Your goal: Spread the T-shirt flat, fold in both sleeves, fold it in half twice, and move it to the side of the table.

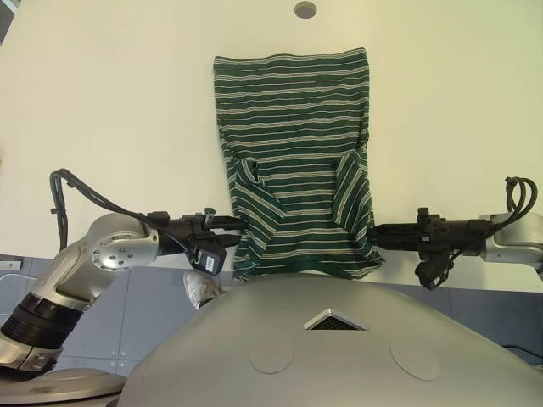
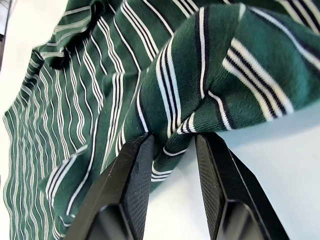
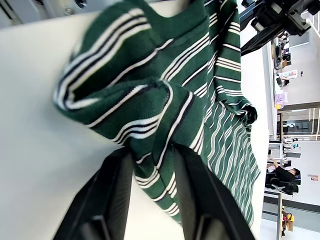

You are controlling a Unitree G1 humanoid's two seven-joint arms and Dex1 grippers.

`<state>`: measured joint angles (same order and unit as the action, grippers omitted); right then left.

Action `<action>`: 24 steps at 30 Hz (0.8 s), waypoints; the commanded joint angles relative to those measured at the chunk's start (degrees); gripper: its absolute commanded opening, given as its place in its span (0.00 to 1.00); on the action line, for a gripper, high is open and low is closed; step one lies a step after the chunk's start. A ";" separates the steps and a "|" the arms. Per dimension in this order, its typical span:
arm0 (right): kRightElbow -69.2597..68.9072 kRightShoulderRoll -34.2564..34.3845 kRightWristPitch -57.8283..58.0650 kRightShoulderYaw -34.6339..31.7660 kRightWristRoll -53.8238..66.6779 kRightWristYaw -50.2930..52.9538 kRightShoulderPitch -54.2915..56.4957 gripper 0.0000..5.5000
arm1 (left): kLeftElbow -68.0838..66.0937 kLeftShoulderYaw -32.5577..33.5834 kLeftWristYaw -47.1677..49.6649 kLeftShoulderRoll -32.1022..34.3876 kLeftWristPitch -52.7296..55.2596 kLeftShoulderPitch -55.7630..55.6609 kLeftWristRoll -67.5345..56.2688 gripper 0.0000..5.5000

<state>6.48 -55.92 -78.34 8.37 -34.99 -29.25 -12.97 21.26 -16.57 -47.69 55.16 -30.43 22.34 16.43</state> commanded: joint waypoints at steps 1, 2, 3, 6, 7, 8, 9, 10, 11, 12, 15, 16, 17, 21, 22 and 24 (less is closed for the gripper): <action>-4.97 -2.16 4.22 3.58 3.07 -2.47 1.66 0.25 | 4.15 -3.17 -4.54 -0.25 5.52 -1.35 1.53 0.26; -7.29 -3.09 7.93 5.16 5.64 -4.59 1.51 0.21 | 6.08 -3.66 -6.33 0.21 7.41 -2.26 0.33 0.23; -10.82 -4.46 14.80 6.97 10.72 -7.93 0.67 0.17 | 7.89 -3.83 -8.16 0.80 9.70 -2.95 -0.94 0.19; -25.22 -11.54 42.98 11.15 30.77 -21.94 -2.71 0.05 | 12.41 -3.30 -15.57 3.89 22.13 -2.98 -5.33 0.08; -28.27 -13.49 50.02 11.69 35.68 -25.53 -3.08 0.00 | 13.59 -3.47 -17.70 4.63 26.23 -2.61 -6.70 0.02; -30.93 -15.43 57.57 11.95 41.28 -28.89 -3.13 0.00 | 15.07 -3.60 -19.42 5.05 31.03 -2.40 -8.53 0.01; -33.01 -16.85 64.61 11.73 46.74 -31.32 -2.96 0.00 | 16.66 -3.55 -20.42 4.70 36.67 -2.88 -11.49 0.01; -34.46 -17.68 71.66 11.15 52.45 -33.33 -2.40 0.00 | 18.38 -3.03 -20.53 3.01 44.17 -4.38 -16.26 0.01; -34.95 -17.86 77.75 10.00 58.54 -34.35 -2.20 0.00 | 19.22 -1.51 -19.45 -0.03 52.05 -6.79 -22.45 0.01; -34.85 -17.40 82.62 8.69 63.63 -34.69 -1.85 0.00 | 19.38 0.35 -18.17 -2.78 58.36 -9.15 -28.00 0.01; -25.97 -10.36 95.48 4.23 76.27 -33.94 4.18 0.00 | 9.08 10.15 -14.82 -10.14 67.64 -16.92 -41.59 0.01; -22.82 -8.02 98.57 3.07 78.50 -33.44 6.42 0.00 | 4.80 12.35 -14.28 -11.48 68.25 -18.85 -43.50 0.01; -21.04 -6.51 100.68 2.26 79.52 -33.26 7.82 0.00 | 2.16 13.41 -13.99 -12.09 68.45 -20.00 -44.50 0.01; -0.20 9.40 110.98 0.38 79.86 -24.87 25.20 0.00 | -21.62 13.81 -4.06 -21.70 64.33 -34.64 -39.69 0.01; 4.27 12.69 111.84 -0.21 78.82 -22.91 28.72 0.00 | -26.36 13.72 -2.32 -23.69 63.11 -38.10 -38.78 0.01; 11.10 17.91 113.24 -1.21 76.93 -19.63 34.44 0.00 | -34.96 13.56 0.41 -27.45 60.71 -44.30 -37.17 0.01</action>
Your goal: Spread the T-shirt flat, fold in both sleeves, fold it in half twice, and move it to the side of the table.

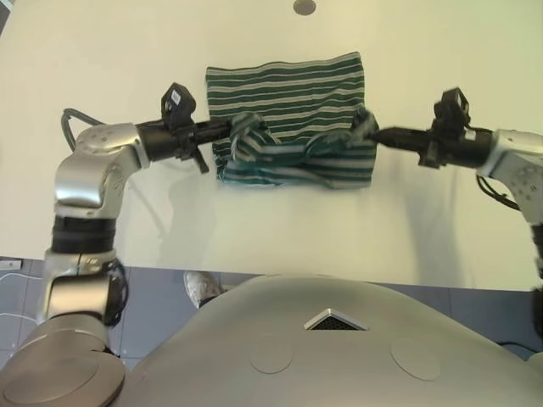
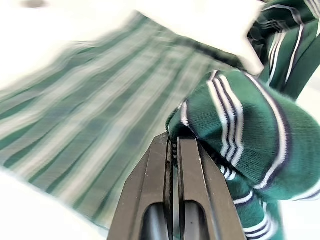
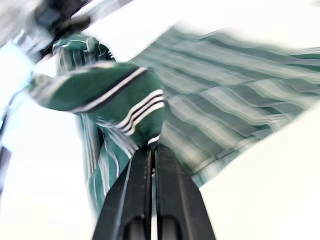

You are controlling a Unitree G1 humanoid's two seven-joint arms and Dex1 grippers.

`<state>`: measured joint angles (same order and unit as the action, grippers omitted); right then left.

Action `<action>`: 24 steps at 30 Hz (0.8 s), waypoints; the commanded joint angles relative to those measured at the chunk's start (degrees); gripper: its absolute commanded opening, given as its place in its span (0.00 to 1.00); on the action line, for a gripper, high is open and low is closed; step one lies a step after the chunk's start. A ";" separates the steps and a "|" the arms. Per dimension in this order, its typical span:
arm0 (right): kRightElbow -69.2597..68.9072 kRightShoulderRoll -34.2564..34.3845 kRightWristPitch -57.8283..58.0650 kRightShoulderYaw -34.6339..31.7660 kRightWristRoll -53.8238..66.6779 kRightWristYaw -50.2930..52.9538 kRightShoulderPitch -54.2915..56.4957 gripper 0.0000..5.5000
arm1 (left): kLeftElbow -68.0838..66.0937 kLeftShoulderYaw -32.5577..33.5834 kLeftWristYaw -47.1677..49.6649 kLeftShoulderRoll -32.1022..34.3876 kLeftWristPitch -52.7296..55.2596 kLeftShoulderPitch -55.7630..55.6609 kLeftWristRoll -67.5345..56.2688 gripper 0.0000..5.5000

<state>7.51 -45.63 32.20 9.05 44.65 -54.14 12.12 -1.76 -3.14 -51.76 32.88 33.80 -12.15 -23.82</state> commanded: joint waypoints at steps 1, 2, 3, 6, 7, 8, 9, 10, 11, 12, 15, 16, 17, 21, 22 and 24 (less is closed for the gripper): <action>12.68 9.86 2.35 -2.00 -4.10 6.23 11.73 0.00 | -15.96 0.28 5.42 -6.89 -4.92 -12.53 3.72 0.01; 15.61 12.09 1.76 -1.93 -5.96 7.29 14.20 0.00 | -19.92 0.40 6.60 -8.26 -6.24 -14.92 4.58 0.01; 18.08 13.85 0.66 -1.59 -7.99 7.87 16.12 0.00 | -23.02 0.48 7.42 -9.16 -7.19 -16.59 5.26 0.01; 27.28 18.57 -2.92 -2.24 -14.12 11.82 21.41 0.00 | -32.08 0.74 12.25 -10.37 -8.45 -20.25 8.77 0.01; 30.40 19.58 -3.67 -3.03 -15.74 13.32 22.66 0.00 | -34.23 0.88 14.17 -10.56 -8.04 -20.85 9.84 0.01; 32.67 20.28 -4.48 -3.62 -17.10 14.24 23.44 0.05 | -35.45 1.35 15.72 -10.72 -7.40 -20.97 10.27 0.00; 34.27 20.97 -5.15 -4.42 -18.04 14.98 23.98 0.09 | -35.79 1.85 17.19 -10.86 -6.62 -20.66 10.61 0.05; 35.39 21.54 -5.65 -5.32 -18.67 15.76 24.41 0.14 | -35.55 2.52 18.70 -10.94 -5.78 -20.13 10.59 0.10; 36.28 21.99 -6.40 -6.46 -19.42 16.86 24.78 0.14 | -34.90 3.33 20.55 -11.07 -4.80 -19.39 10.64 0.13; 36.75 22.08 -8.42 -7.15 -20.87 18.64 24.93 0.14 | -33.91 3.99 22.54 -11.16 -3.86 -18.48 10.89 0.16; 30.09 21.72 -16.91 -5.35 -26.33 18.39 22.87 0.11 | -24.49 5.85 24.88 -11.01 -3.50 -14.07 10.20 0.17; 26.59 21.72 -18.52 -3.99 -27.60 16.30 21.69 0.08 | -20.74 6.25 25.13 -10.63 -3.91 -12.61 10.15 0.17; 22.78 21.66 -19.14 -2.21 -28.20 13.16 20.13 0.04 | -16.40 6.64 24.44 -10.10 -4.63 -11.12 9.74 0.17; 12.20 20.15 -20.42 4.49 -30.99 3.71 13.28 0.00 | 0.25 0.63 15.03 -7.15 -3.21 -6.68 7.93 0.08; 9.24 19.15 -20.70 6.84 -31.92 0.91 11.19 0.00 | 3.06 -3.43 12.31 -5.83 -3.02 -5.57 9.39 0.05; 5.72 17.11 -21.97 10.94 -35.26 -2.76 8.33 0.00 | 4.96 -9.62 9.30 -3.57 -3.29 -4.29 12.89 0.00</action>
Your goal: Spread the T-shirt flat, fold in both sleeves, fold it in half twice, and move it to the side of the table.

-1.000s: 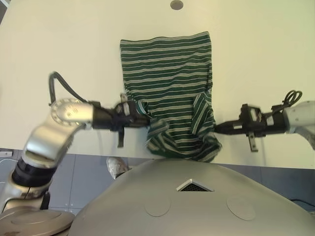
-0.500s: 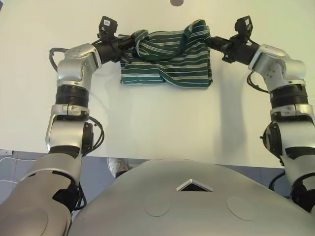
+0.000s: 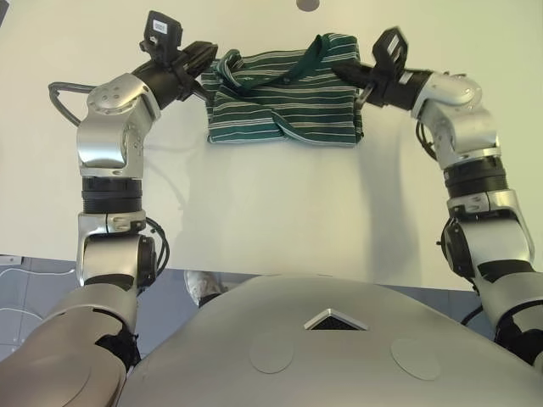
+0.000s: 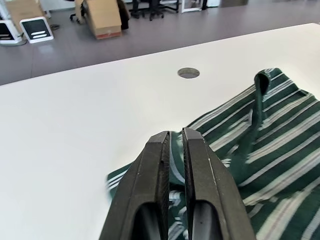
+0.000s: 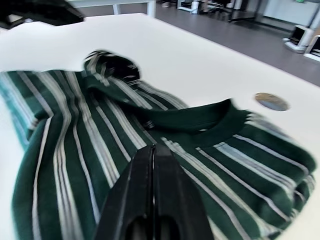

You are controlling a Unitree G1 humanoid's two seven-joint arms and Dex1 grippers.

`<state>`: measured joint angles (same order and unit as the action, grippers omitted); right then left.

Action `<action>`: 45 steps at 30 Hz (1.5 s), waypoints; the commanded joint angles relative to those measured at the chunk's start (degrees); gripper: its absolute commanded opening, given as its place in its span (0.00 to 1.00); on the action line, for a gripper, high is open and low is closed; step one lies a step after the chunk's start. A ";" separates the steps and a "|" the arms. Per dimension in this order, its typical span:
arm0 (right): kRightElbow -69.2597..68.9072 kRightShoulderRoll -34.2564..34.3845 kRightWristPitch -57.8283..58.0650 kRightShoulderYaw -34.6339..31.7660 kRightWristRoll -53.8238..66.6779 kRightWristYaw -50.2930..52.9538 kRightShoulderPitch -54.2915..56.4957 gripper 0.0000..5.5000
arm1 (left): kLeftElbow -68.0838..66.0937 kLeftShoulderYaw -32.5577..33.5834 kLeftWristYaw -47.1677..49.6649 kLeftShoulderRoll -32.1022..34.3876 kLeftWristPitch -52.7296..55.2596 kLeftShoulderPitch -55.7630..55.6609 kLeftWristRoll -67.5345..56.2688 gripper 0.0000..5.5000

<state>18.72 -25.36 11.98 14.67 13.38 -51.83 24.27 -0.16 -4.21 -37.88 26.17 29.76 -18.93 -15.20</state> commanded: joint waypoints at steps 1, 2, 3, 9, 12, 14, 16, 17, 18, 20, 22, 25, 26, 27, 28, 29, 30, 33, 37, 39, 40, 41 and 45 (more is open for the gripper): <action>-5.03 -4.47 -3.67 7.62 -7.57 -5.59 -4.51 0.00 | 2.95 -11.56 -5.21 4.99 0.48 3.06 7.36 0.00; -3.56 -5.76 -5.93 9.62 -11.35 -5.43 -4.70 0.00 | 1.41 -14.81 -5.13 7.57 -0.84 3.51 12.03 0.00; -1.84 -7.35 -8.33 11.33 -15.12 -5.12 -4.86 0.00 | -2.17 -17.95 -3.91 10.29 -3.43 3.81 17.66 0.00; -7.43 -19.44 -12.97 15.34 -17.84 -14.41 -13.65 0.00 | -2.17 -18.22 -8.37 20.74 -15.88 13.40 21.64 0.00; -28.17 -24.81 0.03 12.28 -1.55 -20.61 -21.09 0.00 | 4.01 -14.61 -10.08 19.68 -20.78 14.70 16.62 0.00; -34.74 -23.04 8.75 8.15 7.93 -19.09 -19.59 0.00 | 6.12 -13.41 -9.44 17.47 -23.13 13.91 15.31 0.00; -34.49 -18.49 14.45 3.55 13.59 -15.50 -14.86 0.00 | 7.02 -13.44 -9.66 16.34 -24.23 13.33 14.89 0.00; -33.96 -16.32 16.46 2.00 15.19 -13.41 -12.71 0.00 | 7.38 -13.41 -10.06 16.10 -24.52 13.29 14.84 0.00; -32.03 -12.63 18.34 1.66 15.24 -10.37 -9.48 0.00 | 7.62 -13.35 -10.37 16.02 -24.93 13.31 15.01 0.00; -28.27 -6.77 19.42 4.01 12.08 -5.58 -5.17 0.00 | 7.94 -13.13 -11.05 16.03 -25.41 12.88 15.29 0.00; -22.82 -2.88 16.64 8.53 5.21 -1.63 -2.99 0.00 | 8.72 -12.96 -12.37 16.12 -24.38 12.10 14.82 0.00; -12.14 3.83 11.75 12.99 -3.83 4.85 0.14 0.00 | 12.58 -15.66 -17.59 18.50 -19.44 14.00 14.63 0.00; -9.37 5.82 10.88 13.02 -5.19 6.41 1.02 0.00 | 13.71 -17.34 -19.25 19.56 -18.03 15.31 15.73 0.00; -6.10 7.97 9.80 12.93 -6.53 7.99 2.31 0.00 | 13.95 -19.86 -20.20 20.68 -17.07 16.88 18.46 0.00; -3.04 9.98 9.22 12.51 -7.46 9.46 3.68 0.00 | 14.30 -21.79 -20.87 21.46 -16.11 18.31 20.25 0.00; -0.37 11.60 8.87 11.75 -7.98 10.63 4.86 0.00 | 14.81 -23.17 -21.32 21.84 -15.17 19.29 21.29 0.00; 2.10 13.00 8.70 10.94 -8.26 11.43 6.02 0.00 | 15.35 -23.87 -21.56 22.06 -14.50 20.02 21.78 0.00; 14.75 16.58 10.50 2.43 -5.58 18.28 11.61 0.00 | 14.77 -23.83 -21.24 22.41 -14.96 19.62 22.45 0.00; 26.72 15.49 8.35 -3.61 -6.25 22.12 15.68 0.00 | 15.20 -22.12 -20.73 22.59 -14.75 18.83 21.64 0.00; 24.61 12.12 3.43 -0.65 -9.68 17.81 13.55 0.00 | 16.25 -20.53 -19.82 21.85 -12.66 18.12 20.68 0.00; 22.12 9.78 0.81 1.31 -11.48 14.57 11.62 0.00 | 16.49 -20.05 -19.94 22.03 -11.99 17.71 20.57 0.00; 19.04 6.66 -2.47 3.78 -13.74 10.82 9.26 0.00 | 16.53 -19.75 -20.03 22.71 -11.77 17.69 20.90 0.00; 8.99 -4.52 -12.15 11.03 -21.31 -0.10 1.55 0.00 | 11.99 -20.49 -21.23 24.68 -14.40 15.70 23.57 0.00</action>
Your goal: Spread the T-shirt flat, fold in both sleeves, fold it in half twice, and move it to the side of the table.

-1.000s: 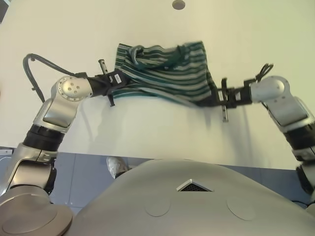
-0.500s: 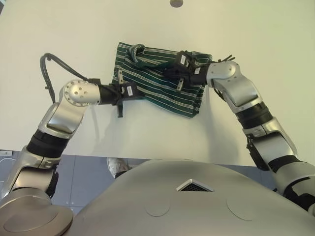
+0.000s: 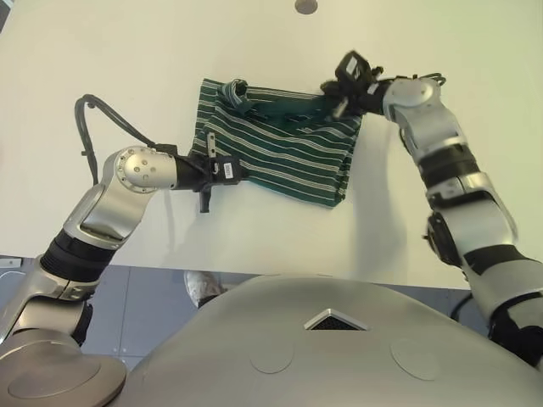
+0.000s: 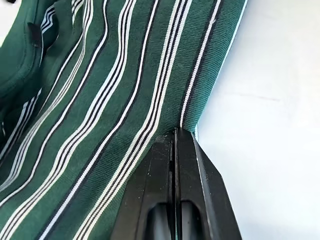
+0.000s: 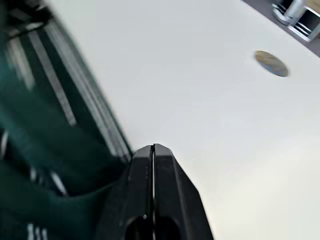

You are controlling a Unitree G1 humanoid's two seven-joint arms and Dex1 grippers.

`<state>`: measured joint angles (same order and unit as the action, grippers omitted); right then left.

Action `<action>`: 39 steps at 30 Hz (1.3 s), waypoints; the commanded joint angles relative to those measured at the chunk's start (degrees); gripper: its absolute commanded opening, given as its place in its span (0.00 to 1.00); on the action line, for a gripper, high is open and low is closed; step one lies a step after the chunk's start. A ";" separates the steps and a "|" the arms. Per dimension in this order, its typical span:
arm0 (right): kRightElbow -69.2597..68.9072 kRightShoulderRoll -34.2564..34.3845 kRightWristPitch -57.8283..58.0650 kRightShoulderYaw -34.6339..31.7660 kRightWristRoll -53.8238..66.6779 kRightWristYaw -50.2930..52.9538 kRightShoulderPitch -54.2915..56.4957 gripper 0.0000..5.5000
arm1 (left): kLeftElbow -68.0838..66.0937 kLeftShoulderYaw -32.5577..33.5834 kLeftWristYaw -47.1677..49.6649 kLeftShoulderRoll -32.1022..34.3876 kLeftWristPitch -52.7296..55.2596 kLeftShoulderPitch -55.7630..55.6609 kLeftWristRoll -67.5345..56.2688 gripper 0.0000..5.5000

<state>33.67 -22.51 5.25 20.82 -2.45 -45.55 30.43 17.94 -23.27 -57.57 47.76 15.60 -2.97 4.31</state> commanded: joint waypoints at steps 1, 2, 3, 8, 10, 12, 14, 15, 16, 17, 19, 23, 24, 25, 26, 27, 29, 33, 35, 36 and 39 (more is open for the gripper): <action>-8.91 -9.99 -7.31 6.52 -7.06 -8.81 -6.63 0.00 | -9.15 -2.09 -1.88 3.16 -2.30 -2.15 5.32 0.00; -11.90 -11.98 -8.25 7.84 -7.83 -11.12 -8.37 0.00 | -12.10 -2.68 -2.09 3.09 -4.28 -4.09 6.46 0.00; -17.97 -14.25 -7.26 9.17 -6.95 -14.83 -11.15 0.00 | -17.37 -4.02 -1.78 2.37 -7.76 -8.30 8.93 0.00; -38.54 -11.94 7.05 8.05 4.99 -19.31 -16.57 0.00 | -40.22 -9.07 6.64 -7.73 -22.04 -28.26 18.99 0.00; -40.30 -9.24 8.29 5.61 6.29 -15.58 -16.44 0.00 | -43.31 -8.03 9.14 -11.10 -25.74 -30.69 18.27 0.00; -40.07 -7.89 6.49 1.83 5.00 -9.85 -16.49 0.04 | -40.33 -3.77 9.02 -10.96 -27.86 -27.64 13.17 0.00; -42.49 -10.58 1.71 -0.56 2.52 -6.83 -19.68 0.11 | -33.98 1.85 9.48 -6.72 -31.20 -21.30 8.46 0.07; -44.54 -12.58 -0.75 -0.98 1.12 -6.30 -22.52 0.14 | -31.64 4.06 9.25 -3.55 -33.94 -18.04 7.29 0.10; -46.84 -14.50 -2.55 -0.98 -0.02 -6.17 -25.70 0.18 | -30.62 5.89 8.93 -0.09 -37.26 -15.08 6.93 0.13; -48.53 -15.83 -4.02 -0.86 -0.77 -6.17 -28.03 0.21 | -30.17 7.36 8.78 2.96 -40.40 -12.42 7.06 0.16; -53.59 -17.84 -5.18 -0.34 -2.17 -5.71 -33.48 0.30 | -33.79 8.47 9.81 8.62 -48.98 -9.51 9.85 0.25; -55.80 -15.88 -6.41 5.02 -13.34 0.32 -38.01 0.38 | -45.89 5.60 11.88 12.17 -63.22 -10.24 16.76 0.29; -54.93 -14.95 -7.14 6.58 -16.52 1.79 -37.50 0.38 | -46.99 4.88 11.90 11.75 -65.35 -10.06 17.35 0.29; -54.05 -14.49 -8.57 8.34 -19.61 2.81 -36.94 0.38 | -47.61 4.11 12.10 11.17 -67.44 -9.65 17.87 0.29; -53.23 -14.46 -10.62 10.07 -22.36 3.46 -36.53 0.38 | -47.88 3.49 12.46 10.74 -69.43 -9.18 18.30 0.29; -52.43 -14.50 -12.83 11.63 -24.63 3.93 -36.11 0.38 | -47.74 3.10 13.02 10.32 -71.04 -8.77 18.36 0.29; -51.52 -14.69 -16.02 13.19 -26.83 4.51 -35.69 0.38 | -46.84 2.74 13.83 9.80 -73.24 -8.24 17.86 0.29; -51.34 -15.89 -19.75 13.30 -25.59 3.55 -35.29 0.34 | -41.81 1.95 14.46 9.05 -75.74 -6.56 16.13 0.29; -49.12 -14.53 -18.25 12.62 -24.98 3.77 -34.37 0.28 | -38.72 1.21 14.33 8.87 -76.12 -4.99 15.72 0.29; -47.84 -13.85 -17.48 12.29 -24.94 4.04 -33.79 0.26 | -37.58 1.03 14.30 8.91 -76.01 -4.32 15.73 0.29; -45.56 -13.55 -16.20 11.16 -23.38 3.17 -33.08 0.13 | -33.64 0.27 13.26 9.48 -74.47 -2.24 14.79 0.29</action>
<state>-14.13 -35.28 -13.35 32.59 -26.08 -40.68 -2.48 -17.48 -21.76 -42.58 56.61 -60.22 -6.95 18.60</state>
